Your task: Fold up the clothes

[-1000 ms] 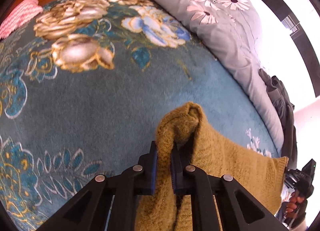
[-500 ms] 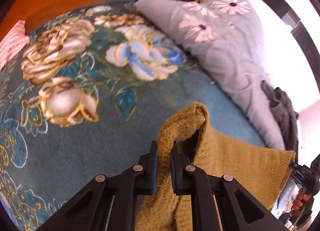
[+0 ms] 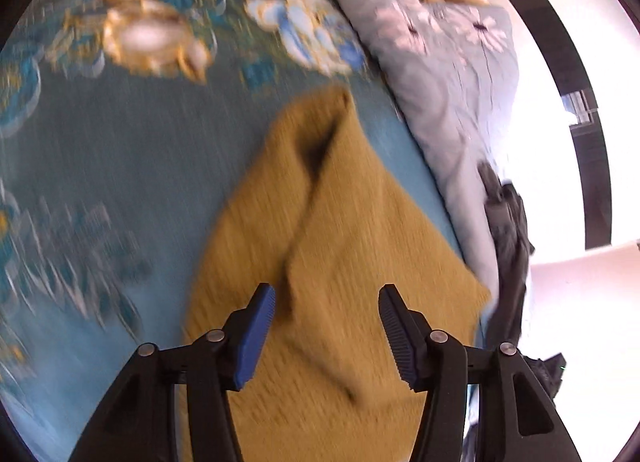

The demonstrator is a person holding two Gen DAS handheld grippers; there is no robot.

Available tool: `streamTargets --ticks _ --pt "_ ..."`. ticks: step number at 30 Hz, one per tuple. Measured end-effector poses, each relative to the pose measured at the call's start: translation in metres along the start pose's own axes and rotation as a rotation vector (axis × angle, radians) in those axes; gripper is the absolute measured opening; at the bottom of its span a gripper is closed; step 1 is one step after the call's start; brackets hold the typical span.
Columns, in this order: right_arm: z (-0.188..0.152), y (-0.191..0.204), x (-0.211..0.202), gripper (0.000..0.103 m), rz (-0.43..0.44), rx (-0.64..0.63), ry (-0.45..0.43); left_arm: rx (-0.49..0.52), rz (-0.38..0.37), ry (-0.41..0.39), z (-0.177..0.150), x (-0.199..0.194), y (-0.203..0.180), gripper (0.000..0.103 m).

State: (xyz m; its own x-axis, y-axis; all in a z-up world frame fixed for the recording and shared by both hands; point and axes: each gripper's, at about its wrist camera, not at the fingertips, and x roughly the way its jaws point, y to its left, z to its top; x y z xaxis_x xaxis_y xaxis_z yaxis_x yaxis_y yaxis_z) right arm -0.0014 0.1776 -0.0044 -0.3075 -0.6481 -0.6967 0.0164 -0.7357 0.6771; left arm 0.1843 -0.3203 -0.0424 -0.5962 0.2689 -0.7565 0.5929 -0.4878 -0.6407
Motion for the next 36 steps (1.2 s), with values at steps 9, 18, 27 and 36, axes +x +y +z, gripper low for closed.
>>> streamTargets --ticks 9,18,27,36 --pt "-0.059 -0.021 0.035 0.047 0.079 0.178 0.105 -0.067 0.019 0.077 -0.025 0.029 0.001 0.059" --pt "-0.057 -0.021 0.048 0.015 0.1 0.286 0.075 -0.22 0.0 -0.01 -0.03 0.026 0.013 0.029" --pt "-0.056 -0.006 0.025 0.011 0.159 0.26 0.086 -0.282 -0.075 -0.045 -0.041 0.005 0.004 0.013" --pt "-0.082 0.014 -0.017 0.011 0.257 0.169 0.101 -0.213 -0.1 -0.074 -0.067 -0.044 -0.002 0.01"
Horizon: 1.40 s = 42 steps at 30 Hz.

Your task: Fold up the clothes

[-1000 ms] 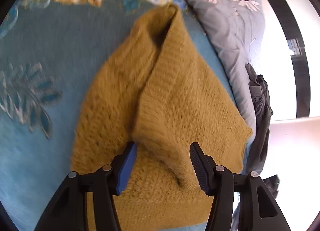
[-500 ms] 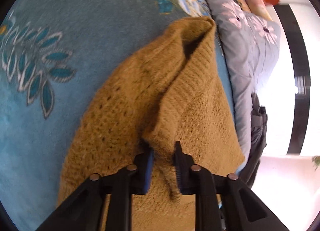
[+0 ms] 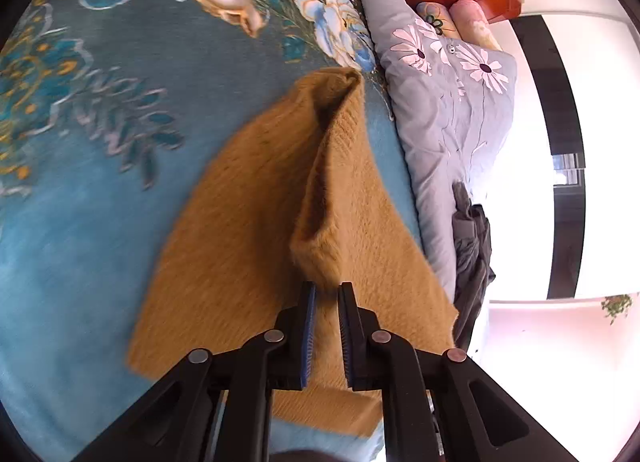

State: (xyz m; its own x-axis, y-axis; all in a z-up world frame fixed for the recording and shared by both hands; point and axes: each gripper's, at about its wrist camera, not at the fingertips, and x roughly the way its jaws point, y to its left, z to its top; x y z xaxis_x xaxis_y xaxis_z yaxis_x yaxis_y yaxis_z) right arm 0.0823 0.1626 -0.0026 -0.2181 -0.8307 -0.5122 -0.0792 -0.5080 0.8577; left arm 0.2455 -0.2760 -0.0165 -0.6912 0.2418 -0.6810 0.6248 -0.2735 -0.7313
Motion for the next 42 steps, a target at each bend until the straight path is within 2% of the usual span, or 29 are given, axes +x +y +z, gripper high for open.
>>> streamTargets --ticks 4,9,12,14,15,16,21,26,28,29,34,42 --pt "-0.018 -0.012 -0.007 0.011 -0.012 0.004 0.033 -0.032 0.013 0.005 -0.015 -0.009 0.024 0.008" --pt "-0.031 -0.034 -0.004 0.011 -0.048 0.047 0.055 -0.082 -0.015 0.024 -0.02 -0.01 0.048 0.009" --pt "-0.032 -0.036 -0.001 0.011 -0.059 0.051 0.05 -0.09 -0.023 0.026 -0.018 -0.003 0.051 0.016" --pt "-0.031 -0.033 0.001 0.011 -0.068 0.042 0.052 -0.091 -0.009 0.021 -0.014 0.002 0.052 0.029" --pt "-0.031 -0.032 0.001 0.011 -0.071 0.037 0.054 -0.091 0.0 0.011 -0.012 0.004 0.053 0.039" --pt "-0.03 -0.031 0.002 0.011 -0.074 0.032 0.055 -0.099 0.015 0.003 -0.01 0.006 0.054 0.043" --pt "-0.029 -0.03 0.005 0.011 -0.084 0.029 0.063 -0.135 0.012 0.021 -0.002 0.025 0.053 0.044" --pt "-0.029 -0.033 0.008 0.011 -0.092 0.038 0.072 -0.104 0.027 0.033 0.006 0.036 0.044 0.04" --pt "-0.029 -0.034 0.009 0.011 -0.094 0.041 0.076 -0.091 0.043 0.04 0.007 0.04 0.04 0.013" --pt "-0.029 -0.034 0.009 0.011 -0.094 0.042 0.077 -0.084 0.047 0.042 0.008 0.041 0.038 0.011" --pt "-0.03 -0.03 0.005 0.011 -0.086 0.034 0.073 -0.056 0.026 0.043 0.004 0.033 0.032 0.01" --pt "-0.042 -0.011 -0.015 0.011 -0.014 -0.022 0.078 0.02 -0.054 0.031 -0.012 -0.009 0.02 0.009"
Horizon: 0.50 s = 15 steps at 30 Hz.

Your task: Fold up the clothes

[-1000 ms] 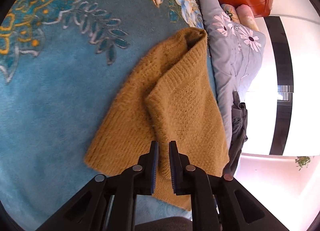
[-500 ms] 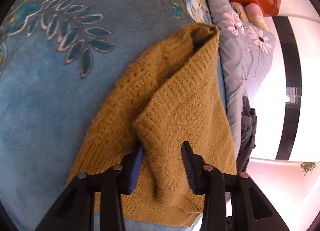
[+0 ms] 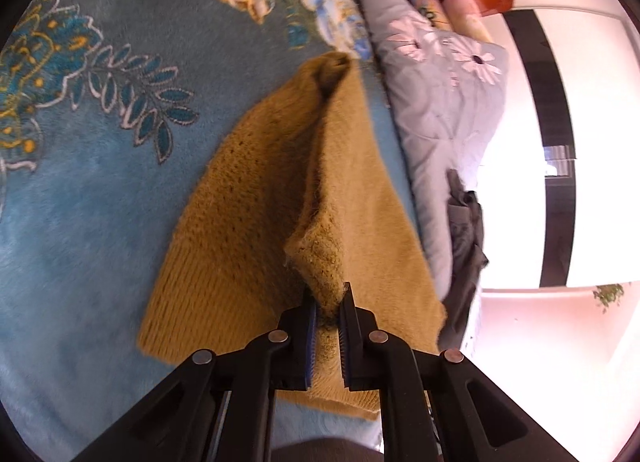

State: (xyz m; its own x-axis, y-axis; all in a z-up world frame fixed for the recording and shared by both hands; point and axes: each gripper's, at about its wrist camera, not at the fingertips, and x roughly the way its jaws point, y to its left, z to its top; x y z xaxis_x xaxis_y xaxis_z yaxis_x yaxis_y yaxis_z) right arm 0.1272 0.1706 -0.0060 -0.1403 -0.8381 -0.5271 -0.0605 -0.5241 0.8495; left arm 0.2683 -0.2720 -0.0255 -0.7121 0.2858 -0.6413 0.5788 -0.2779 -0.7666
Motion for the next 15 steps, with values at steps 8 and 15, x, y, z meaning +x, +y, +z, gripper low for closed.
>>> streamTargets --ticks 8,15 --pt "-0.014 -0.036 -0.003 0.011 -0.064 0.076 0.017 -0.043 0.121 0.024 -0.023 0.006 0.042 0.01" --pt "-0.024 -0.072 0.001 0.011 -0.148 0.148 0.034 -0.072 0.127 0.038 -0.033 0.008 0.059 0.011"
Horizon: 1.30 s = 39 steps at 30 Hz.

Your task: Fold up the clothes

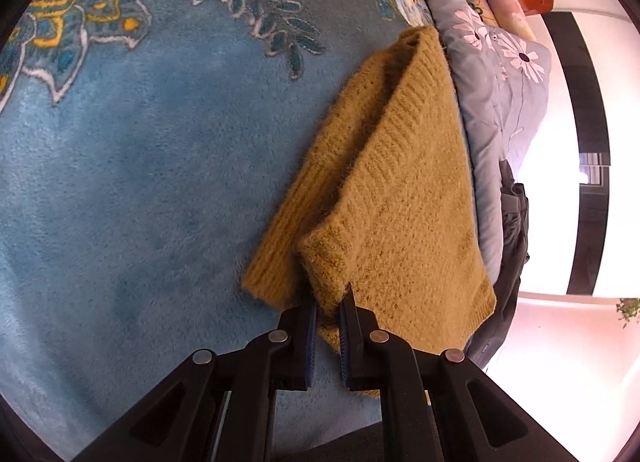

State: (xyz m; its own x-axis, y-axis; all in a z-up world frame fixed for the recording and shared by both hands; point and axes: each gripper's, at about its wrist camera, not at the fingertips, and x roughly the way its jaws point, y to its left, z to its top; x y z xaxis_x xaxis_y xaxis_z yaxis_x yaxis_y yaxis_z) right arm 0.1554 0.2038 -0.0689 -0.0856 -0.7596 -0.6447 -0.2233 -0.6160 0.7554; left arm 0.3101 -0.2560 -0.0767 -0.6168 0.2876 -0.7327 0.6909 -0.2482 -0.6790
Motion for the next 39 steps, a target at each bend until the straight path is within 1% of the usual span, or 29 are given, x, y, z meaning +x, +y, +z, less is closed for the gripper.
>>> streamTargets --ticks 3,5,7,10,11,13,14,15,16,17,18,19,21,25,29,30,31,32,35,39 --pt "0.001 0.0 -0.006 0.011 -0.004 -0.013 -0.005 -0.003 -0.004 0.0 0.0 -0.005 -0.001 0.013" --pt "0.0 0.002 -0.012 0.011 -0.032 -0.05 -0.013 -0.008 -0.005 -0.015 -0.002 -0.012 0.001 0.013" --pt "-0.001 0.004 -0.017 0.011 -0.079 -0.088 -0.028 -0.011 0.005 -0.03 -0.003 -0.018 0.002 0.014" --pt "-0.001 0.002 -0.033 0.011 -0.167 -0.112 -0.09 0.015 0.036 -0.066 -0.004 -0.027 -0.002 0.011" --pt "0.0 -0.001 -0.038 0.012 -0.174 -0.11 -0.11 0.026 0.049 -0.079 -0.004 -0.03 -0.003 0.011" --pt "0.001 -0.008 -0.048 0.013 -0.148 -0.093 -0.144 0.054 0.051 -0.098 -0.002 -0.033 -0.012 0.011" --pt "0.002 -0.012 -0.052 0.025 -0.131 -0.083 -0.16 0.068 0.051 -0.098 -0.002 -0.032 -0.017 0.011" --pt "0.003 -0.014 -0.054 0.045 -0.111 -0.071 -0.17 0.082 0.052 -0.097 -0.001 -0.031 -0.023 0.011" --pt "0.003 -0.016 -0.055 0.053 -0.083 -0.057 -0.178 0.097 0.054 -0.095 -0.001 -0.029 -0.029 0.012" --pt "0.005 -0.017 -0.053 0.056 -0.054 -0.048 -0.181 0.116 0.054 -0.088 0.0 -0.026 -0.034 0.013" --pt "0.006 -0.017 -0.052 0.056 -0.029 -0.04 -0.182 0.134 0.055 -0.082 0.0 -0.023 -0.04 0.018" --pt "0.007 -0.017 -0.049 0.056 -0.022 -0.037 -0.177 0.149 0.057 -0.073 0.0 -0.021 -0.043 0.025" --pt "0.01 -0.014 -0.04 0.056 -0.045 -0.035 -0.17 0.174 0.058 -0.055 0.001 -0.017 -0.049 0.032" --pt "0.016 -0.01 -0.021 0.056 -0.035 -0.009 -0.138 0.213 0.053 -0.026 -0.001 -0.01 -0.056 0.035" --pt "0.019 -0.005 -0.011 0.057 -0.035 0.001 -0.139 0.235 0.054 -0.022 -0.004 -0.006 -0.061 0.04" --pt "0.02 -0.004 -0.009 0.054 -0.037 0.001 -0.137 0.242 0.054 -0.025 -0.005 -0.005 -0.062 0.043" --pt "0.019 -0.001 -0.008 0.049 -0.045 -0.006 -0.132 0.25 0.055 -0.026 -0.006 -0.005 -0.063 0.045" --pt "0.018 0.001 -0.007 0.038 -0.053 -0.013 -0.127 0.259 0.057 -0.027 -0.006 -0.005 -0.064 0.045" --pt "0.017 0.009 -0.005 0.025 -0.077 -0.034 -0.122 0.284 0.069 -0.027 -0.006 -0.002 -0.066 0.048" --pt "0.017 0.025 -0.003 0.022 -0.107 -0.049 -0.12 0.321 0.074 -0.024 -0.007 0.001 -0.069 0.049"
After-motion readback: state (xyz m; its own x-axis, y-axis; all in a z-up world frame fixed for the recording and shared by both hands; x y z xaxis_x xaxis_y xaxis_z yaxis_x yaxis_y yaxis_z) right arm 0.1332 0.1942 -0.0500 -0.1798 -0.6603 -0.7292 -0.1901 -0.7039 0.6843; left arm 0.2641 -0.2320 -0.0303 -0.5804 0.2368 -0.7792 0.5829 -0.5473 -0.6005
